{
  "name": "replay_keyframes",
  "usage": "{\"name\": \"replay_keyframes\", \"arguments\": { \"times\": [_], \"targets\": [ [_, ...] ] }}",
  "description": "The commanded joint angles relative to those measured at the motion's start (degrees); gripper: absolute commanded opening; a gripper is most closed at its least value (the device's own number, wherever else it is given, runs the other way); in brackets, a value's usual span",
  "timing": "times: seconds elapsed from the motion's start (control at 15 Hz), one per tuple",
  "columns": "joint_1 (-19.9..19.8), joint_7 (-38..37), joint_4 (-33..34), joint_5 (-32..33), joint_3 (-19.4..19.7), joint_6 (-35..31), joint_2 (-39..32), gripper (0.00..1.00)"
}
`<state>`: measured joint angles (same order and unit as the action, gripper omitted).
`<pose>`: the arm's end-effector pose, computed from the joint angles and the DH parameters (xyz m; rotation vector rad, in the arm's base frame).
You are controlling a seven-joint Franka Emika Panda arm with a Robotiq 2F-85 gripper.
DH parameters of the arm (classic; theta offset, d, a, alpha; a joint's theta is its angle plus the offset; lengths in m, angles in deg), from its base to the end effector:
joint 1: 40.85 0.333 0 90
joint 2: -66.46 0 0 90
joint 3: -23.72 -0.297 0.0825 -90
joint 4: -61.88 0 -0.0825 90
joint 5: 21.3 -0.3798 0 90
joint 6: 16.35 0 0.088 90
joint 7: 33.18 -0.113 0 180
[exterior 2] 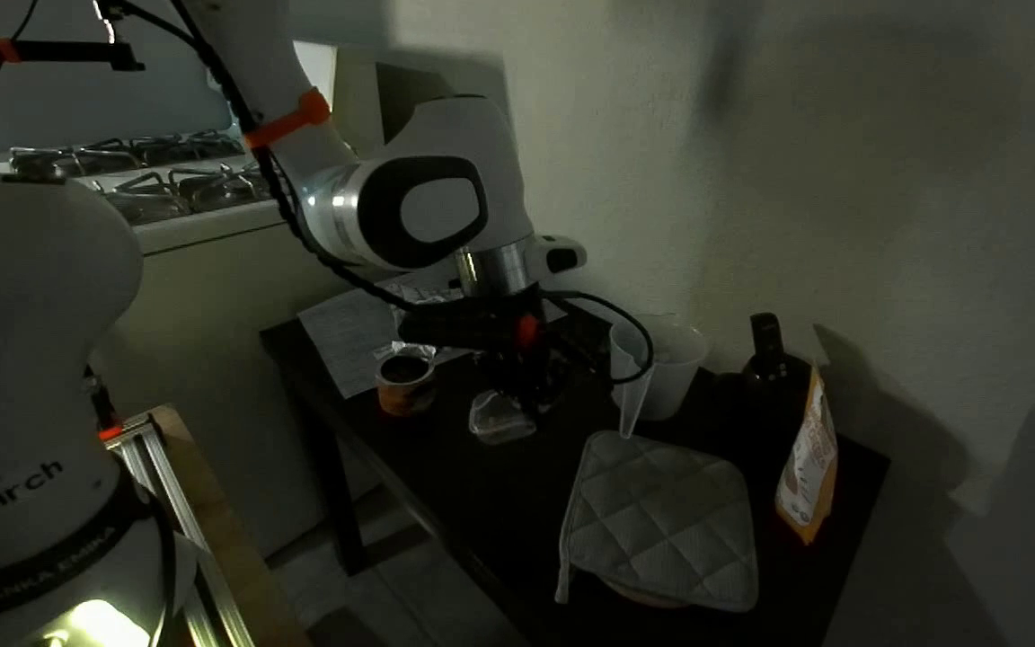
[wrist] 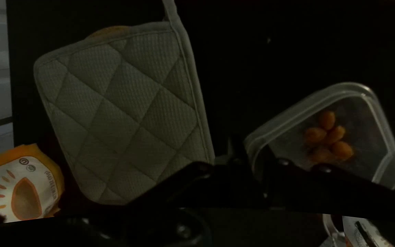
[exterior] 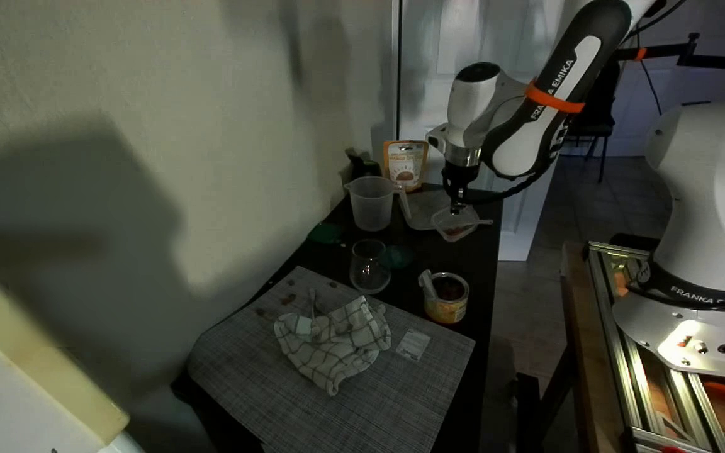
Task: Pour the coffee grinds in the bowl into the can
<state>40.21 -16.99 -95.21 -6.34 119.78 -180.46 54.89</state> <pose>0.3918 -0.1154 0.2185 2.8042 0.3955 0.0512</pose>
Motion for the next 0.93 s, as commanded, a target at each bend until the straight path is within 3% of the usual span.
{"name": "replay_keyframes", "arguments": {
  "times": [0.0,0.07,0.27,0.33,0.4,0.53,0.87],
  "targets": [
    [12.0,0.9,-0.2,-2.9,9.5,2.4,0.1,0.03],
    [6.2,0.0,0.0,-0.9,4.7,0.8,0.0,0.11],
    [10.5,0.0,0.0,-1.7,7.8,1.3,0.0,0.11],
    [10.6,0.0,0.0,-1.8,8.0,1.3,0.0,0.11],
    [10.7,0.0,0.0,-1.8,8.1,1.3,0.0,0.03],
    [12.3,-2.7,-0.2,-2.4,6.9,1.8,-4.2,0.03],
    [21.5,-4.9,-0.4,-3.4,9.1,5.7,-10.7,0.03]
  ]
}}
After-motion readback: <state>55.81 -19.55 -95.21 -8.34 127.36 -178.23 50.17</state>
